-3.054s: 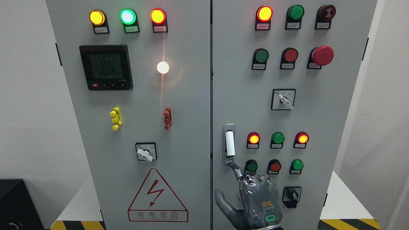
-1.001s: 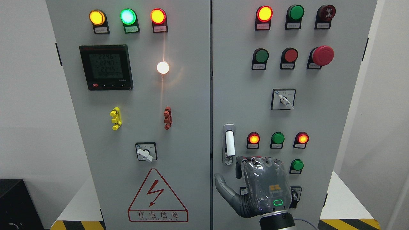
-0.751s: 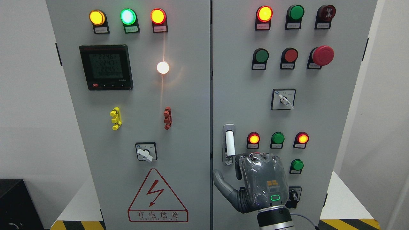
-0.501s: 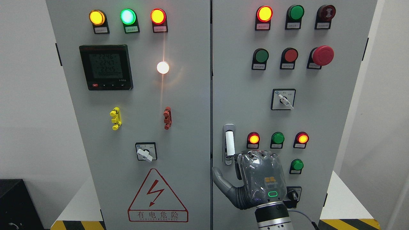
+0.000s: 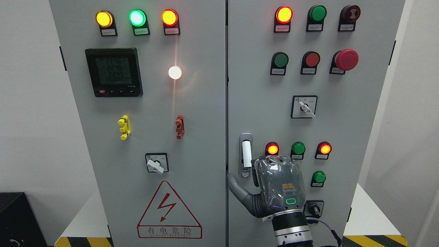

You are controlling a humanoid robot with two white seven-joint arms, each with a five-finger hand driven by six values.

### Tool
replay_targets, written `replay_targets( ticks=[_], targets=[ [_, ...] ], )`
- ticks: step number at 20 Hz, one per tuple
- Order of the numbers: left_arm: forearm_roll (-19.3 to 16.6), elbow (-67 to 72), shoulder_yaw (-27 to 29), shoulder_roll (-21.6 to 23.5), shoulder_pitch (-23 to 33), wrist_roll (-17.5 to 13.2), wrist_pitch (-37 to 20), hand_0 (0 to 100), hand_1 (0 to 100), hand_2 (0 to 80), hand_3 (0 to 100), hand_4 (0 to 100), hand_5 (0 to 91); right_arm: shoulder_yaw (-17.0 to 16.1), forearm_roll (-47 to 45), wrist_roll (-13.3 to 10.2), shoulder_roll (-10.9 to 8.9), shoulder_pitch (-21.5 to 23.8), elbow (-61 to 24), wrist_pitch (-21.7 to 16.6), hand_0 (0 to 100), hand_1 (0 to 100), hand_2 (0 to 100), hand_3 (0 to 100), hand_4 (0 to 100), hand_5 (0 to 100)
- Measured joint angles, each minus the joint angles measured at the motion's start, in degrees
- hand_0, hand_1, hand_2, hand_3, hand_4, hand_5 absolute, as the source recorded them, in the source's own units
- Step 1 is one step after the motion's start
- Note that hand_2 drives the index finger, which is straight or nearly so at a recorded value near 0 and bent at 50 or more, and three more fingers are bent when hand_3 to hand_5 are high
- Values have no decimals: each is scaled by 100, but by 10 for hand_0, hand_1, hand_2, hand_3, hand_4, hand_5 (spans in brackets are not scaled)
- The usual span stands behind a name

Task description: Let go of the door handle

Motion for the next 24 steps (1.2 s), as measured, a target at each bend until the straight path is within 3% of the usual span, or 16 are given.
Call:
replay_targets(
  ticks=[24],
  targets=[
    [0,0,0,0,0,0,0,120,556,0,0,0,0,-190,1,-40,0,-314,367,36,298,336,950,1000,1000,1000]
  ],
)
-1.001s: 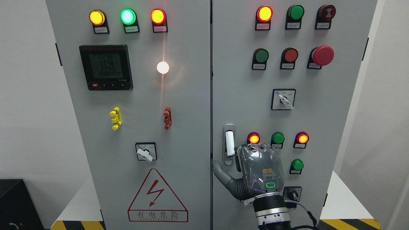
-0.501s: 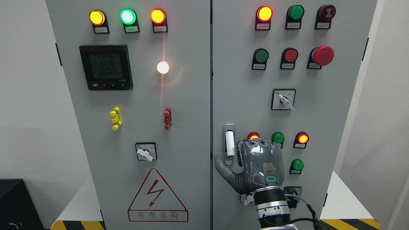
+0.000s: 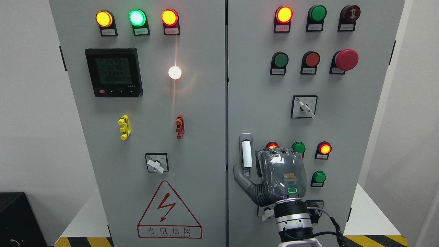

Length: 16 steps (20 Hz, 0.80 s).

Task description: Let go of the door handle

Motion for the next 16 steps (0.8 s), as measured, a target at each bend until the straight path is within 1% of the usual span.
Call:
replay_targets(
  ticks=[16],
  targets=[
    [2,0,0,0,0,0,0,120,556,0,0,0,0,-97,0,-3,0,-86,64,3,313,344,942,1000,1000,1000]
  ],
)
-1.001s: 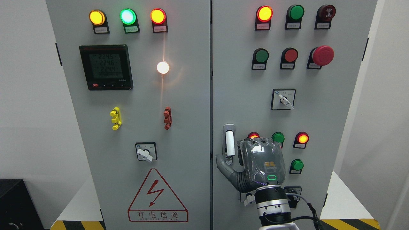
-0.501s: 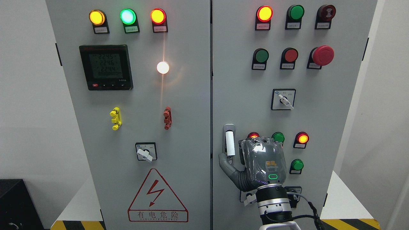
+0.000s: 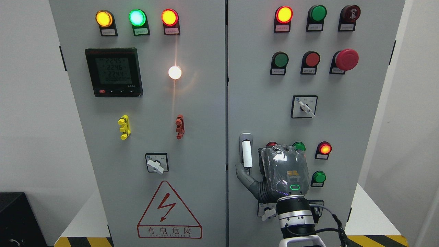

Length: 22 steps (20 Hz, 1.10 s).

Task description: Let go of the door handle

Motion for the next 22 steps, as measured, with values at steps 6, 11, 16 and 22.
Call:
replay_targets(
  ticks=[6,11,16,22],
  targets=[
    [-1,0,0,0,0,0,0,120,556,0,0,0,0,-18,0,0,1,-15,12,0,328,348,941,1000,1000,1000],
    [1,0,0,0,0,0,0,120,556,0,0,0,0,-27,0,0,2,-20,19,0,352,358,940,1000,1000,1000],
    [-1,0,0,0,0,0,0,120,556,0,0,0,0,-32,0,0,3,-20,22,37,388,371,940,1000,1000,1000],
    [-1,0,0,0,0,0,0,120,556,0,0,0,0,-35,-4,-43,3,-10,22,40,418,367,939,1000,1000,1000]
  ],
)
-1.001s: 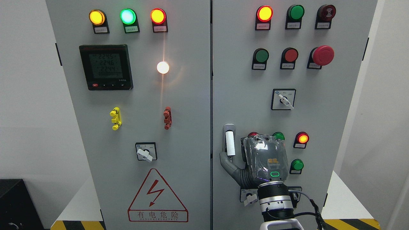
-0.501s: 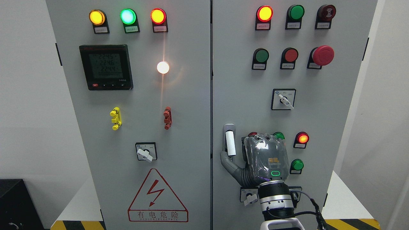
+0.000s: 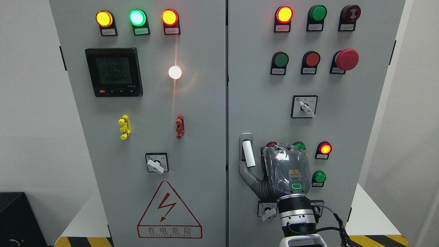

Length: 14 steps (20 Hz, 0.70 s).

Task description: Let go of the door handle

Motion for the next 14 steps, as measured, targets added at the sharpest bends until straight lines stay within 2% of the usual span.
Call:
replay_targets(
  ticks=[14],
  targets=[
    [-1,0,0,0,0,0,0,120,556,0,0,0,0,-2,-11,-88,1,38,-27,15,437,376,939,1000,1000,1000]
  ],
)
